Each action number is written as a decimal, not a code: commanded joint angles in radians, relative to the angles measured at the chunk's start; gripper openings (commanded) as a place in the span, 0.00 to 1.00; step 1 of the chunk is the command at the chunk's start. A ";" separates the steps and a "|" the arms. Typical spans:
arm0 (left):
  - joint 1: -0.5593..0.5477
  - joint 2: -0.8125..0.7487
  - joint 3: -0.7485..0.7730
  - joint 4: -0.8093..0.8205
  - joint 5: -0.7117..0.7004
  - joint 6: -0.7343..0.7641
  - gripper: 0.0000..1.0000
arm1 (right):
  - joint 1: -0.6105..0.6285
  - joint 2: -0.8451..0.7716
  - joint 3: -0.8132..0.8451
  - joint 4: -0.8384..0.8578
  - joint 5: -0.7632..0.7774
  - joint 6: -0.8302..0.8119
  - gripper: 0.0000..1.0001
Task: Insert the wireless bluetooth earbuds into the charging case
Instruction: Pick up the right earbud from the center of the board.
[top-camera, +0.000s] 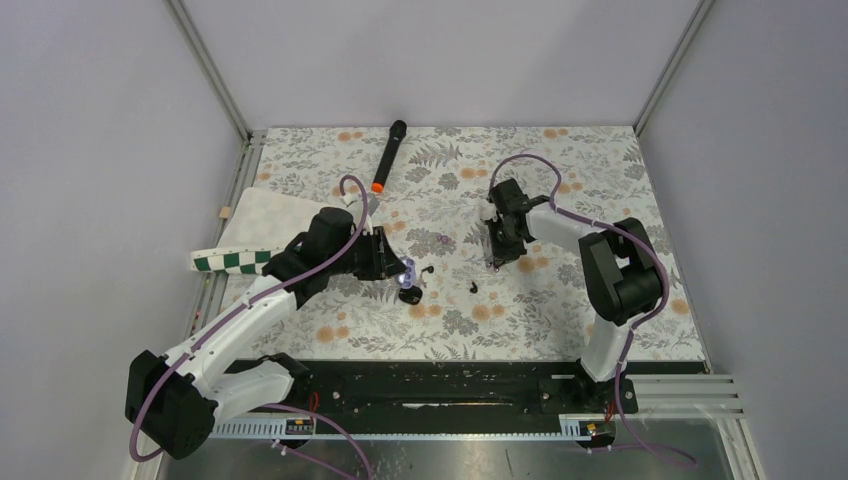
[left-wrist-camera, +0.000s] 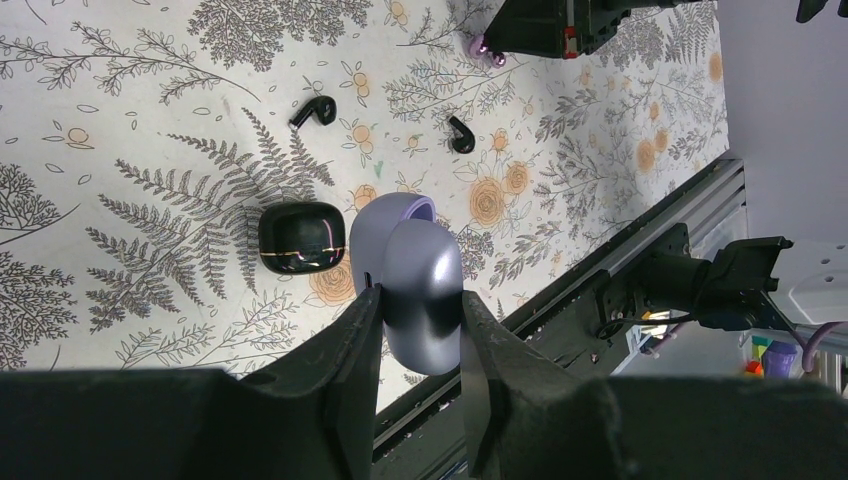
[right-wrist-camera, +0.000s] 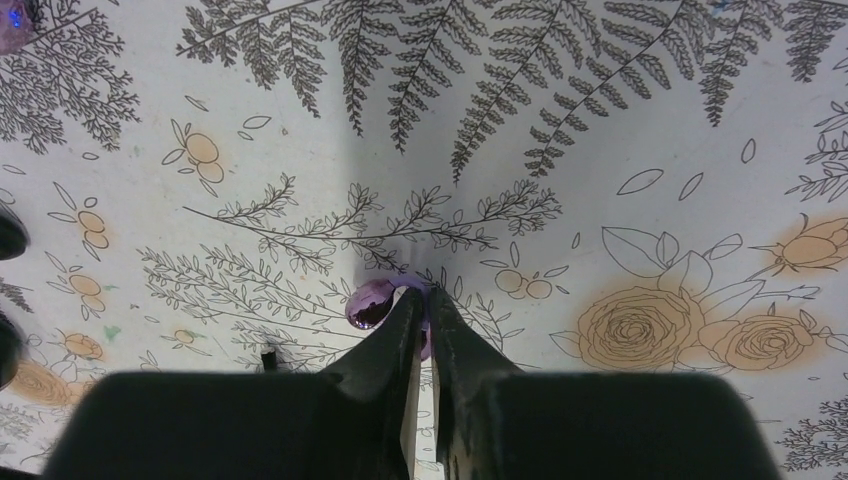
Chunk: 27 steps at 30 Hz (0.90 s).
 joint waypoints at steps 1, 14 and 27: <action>-0.004 0.000 0.028 0.048 0.022 -0.002 0.00 | 0.025 0.021 -0.020 -0.051 0.026 0.034 0.08; -0.004 0.022 0.053 0.070 0.044 -0.030 0.00 | 0.081 -0.368 -0.058 -0.013 0.091 0.199 0.00; -0.006 0.075 0.090 0.163 0.100 -0.128 0.00 | 0.249 -0.561 -0.116 0.129 0.375 0.390 0.00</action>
